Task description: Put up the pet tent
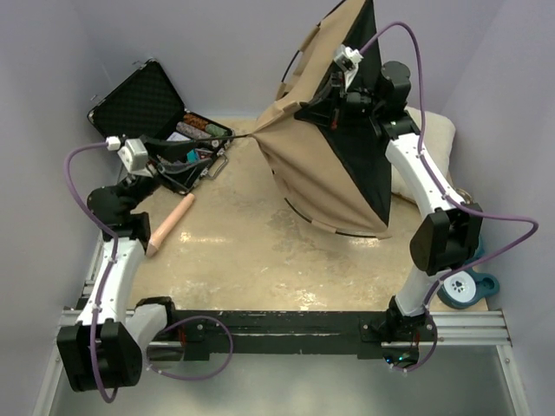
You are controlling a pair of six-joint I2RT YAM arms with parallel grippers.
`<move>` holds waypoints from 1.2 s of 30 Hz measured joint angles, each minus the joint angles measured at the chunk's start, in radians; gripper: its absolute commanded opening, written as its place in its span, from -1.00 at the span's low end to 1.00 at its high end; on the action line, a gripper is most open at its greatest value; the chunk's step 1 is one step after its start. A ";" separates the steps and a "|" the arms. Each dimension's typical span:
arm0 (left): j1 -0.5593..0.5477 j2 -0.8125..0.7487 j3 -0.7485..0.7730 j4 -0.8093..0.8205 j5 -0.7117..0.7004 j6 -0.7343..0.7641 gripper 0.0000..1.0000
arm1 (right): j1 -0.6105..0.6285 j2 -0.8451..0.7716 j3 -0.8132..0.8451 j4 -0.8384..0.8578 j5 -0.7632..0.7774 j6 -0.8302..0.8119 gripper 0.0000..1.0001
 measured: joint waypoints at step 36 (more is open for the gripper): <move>-0.489 0.320 0.591 -0.875 -0.204 0.571 -1.00 | 0.100 -0.002 -0.047 0.070 0.001 0.058 -1.00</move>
